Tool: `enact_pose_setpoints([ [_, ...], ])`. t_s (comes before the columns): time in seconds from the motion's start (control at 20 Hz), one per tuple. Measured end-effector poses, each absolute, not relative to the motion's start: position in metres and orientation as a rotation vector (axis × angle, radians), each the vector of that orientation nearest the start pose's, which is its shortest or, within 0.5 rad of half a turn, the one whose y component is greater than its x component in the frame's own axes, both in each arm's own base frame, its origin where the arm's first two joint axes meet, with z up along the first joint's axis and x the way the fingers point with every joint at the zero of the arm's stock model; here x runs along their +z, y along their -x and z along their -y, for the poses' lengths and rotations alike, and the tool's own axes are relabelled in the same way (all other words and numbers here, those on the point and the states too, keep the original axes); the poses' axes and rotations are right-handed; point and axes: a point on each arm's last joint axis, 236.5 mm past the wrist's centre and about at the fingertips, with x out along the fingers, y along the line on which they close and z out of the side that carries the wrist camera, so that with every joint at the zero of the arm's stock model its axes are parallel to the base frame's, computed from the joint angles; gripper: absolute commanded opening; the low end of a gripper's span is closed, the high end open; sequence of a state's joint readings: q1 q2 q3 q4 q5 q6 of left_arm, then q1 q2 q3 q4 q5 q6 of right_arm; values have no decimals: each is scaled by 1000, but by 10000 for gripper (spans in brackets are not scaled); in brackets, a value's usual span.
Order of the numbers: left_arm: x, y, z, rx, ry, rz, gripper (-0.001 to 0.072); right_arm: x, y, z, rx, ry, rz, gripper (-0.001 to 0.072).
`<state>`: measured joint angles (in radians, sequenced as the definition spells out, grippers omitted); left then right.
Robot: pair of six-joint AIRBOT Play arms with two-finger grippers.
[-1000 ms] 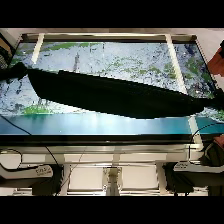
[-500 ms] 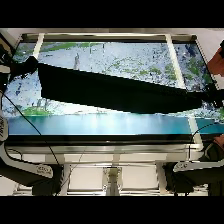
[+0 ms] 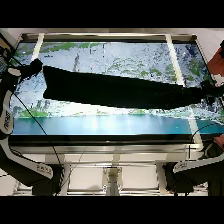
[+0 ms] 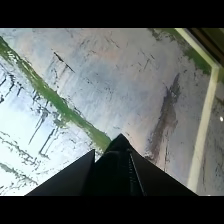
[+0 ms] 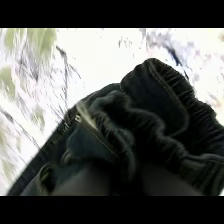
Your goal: Fold the clothes and pants, and hang the long-sleeved shirts on hangers.
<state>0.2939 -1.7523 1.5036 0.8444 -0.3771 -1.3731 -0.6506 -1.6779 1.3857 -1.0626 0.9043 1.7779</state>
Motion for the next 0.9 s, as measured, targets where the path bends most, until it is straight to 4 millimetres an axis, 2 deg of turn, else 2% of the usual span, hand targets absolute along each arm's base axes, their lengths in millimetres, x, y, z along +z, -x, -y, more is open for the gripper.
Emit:
enact_pose_setpoints([
  [0.05, 36, -615, -122, 170, 626, -502, 374, -43, -458, 230, -499, -1058, -899, 466],
  [0.15, 36, -618, -123, 179, 625, -486, 375, -41, -468, 229, -492, -1080, -863, 566],
  [0.35, 29, -615, -126, 179, 632, -510, 374, -22, -486, 234, -469, -1083, -787, 567],
  [0.5, 12, -598, -133, 164, 649, -606, 376, 3, -493, 244, -444, -1033, -762, 566],
  [0.6, -1, -582, -140, 154, 674, -685, 482, 19, -490, 250, -434, -980, -783, 566],
  [0.7, -15, -562, -141, 132, 690, -780, 510, 29, -481, 249, -413, -918, -844, 566],
  [0.85, -37, -534, -141, 106, 691, -922, 512, 35, -459, 235, -341, -817, -987, 566],
  [0.9, -46, -526, -135, 89, 701, -970, 551, 36, -452, 228, -311, -795, -1035, 566],
])
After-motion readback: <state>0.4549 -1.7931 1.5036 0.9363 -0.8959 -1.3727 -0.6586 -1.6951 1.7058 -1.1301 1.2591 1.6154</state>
